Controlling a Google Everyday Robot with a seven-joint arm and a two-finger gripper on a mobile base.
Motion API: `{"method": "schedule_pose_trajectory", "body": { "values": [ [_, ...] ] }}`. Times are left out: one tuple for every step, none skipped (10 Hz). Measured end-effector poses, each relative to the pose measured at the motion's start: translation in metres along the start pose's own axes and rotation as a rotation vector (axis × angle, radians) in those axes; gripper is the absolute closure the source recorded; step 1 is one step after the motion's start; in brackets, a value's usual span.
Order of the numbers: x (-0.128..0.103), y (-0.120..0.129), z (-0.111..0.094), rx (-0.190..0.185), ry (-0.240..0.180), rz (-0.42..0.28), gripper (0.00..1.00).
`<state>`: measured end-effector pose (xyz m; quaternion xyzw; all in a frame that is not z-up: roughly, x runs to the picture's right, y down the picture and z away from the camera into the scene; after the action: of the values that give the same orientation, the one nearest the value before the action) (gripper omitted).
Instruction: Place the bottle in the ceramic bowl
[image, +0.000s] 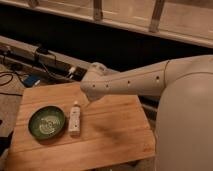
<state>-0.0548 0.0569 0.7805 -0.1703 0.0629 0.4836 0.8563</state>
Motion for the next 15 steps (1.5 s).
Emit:
{"method": "schedule_pose_trajectory", "body": {
  "values": [
    [0.0000,0.0000,0.0000,0.000,0.000,0.000,0.20],
    [0.0000,0.0000,0.0000,0.000,0.000,0.000,0.20],
    [0.0000,0.0000,0.0000,0.000,0.000,0.000,0.20],
    [0.0000,0.0000,-0.0001,0.000,0.000,0.000,0.20],
    [-0.0001,-0.0001,-0.0002,0.000,0.000,0.000,0.20],
    [-0.0001,-0.0001,-0.0002,0.000,0.000,0.000,0.20],
    [-0.0001,-0.0001,-0.0002,0.000,0.000,0.000,0.20],
    [-0.0002,0.0000,-0.0003,0.000,0.000,0.000,0.20],
    [-0.0001,-0.0001,-0.0002,0.000,0.000,0.000,0.20],
    [-0.0001,0.0000,-0.0004,0.001,0.001,0.000,0.20],
    [0.0003,-0.0004,-0.0004,0.003,0.003,0.000,0.20],
    [0.0014,0.0019,0.0005,0.019,0.018,-0.002,0.20],
    [-0.0001,0.0070,0.0013,0.025,0.021,-0.001,0.20],
    [0.0002,0.0077,0.0013,0.028,0.023,0.001,0.20],
    [0.0013,0.0045,0.0018,0.032,0.025,0.004,0.20]
  ]
}}
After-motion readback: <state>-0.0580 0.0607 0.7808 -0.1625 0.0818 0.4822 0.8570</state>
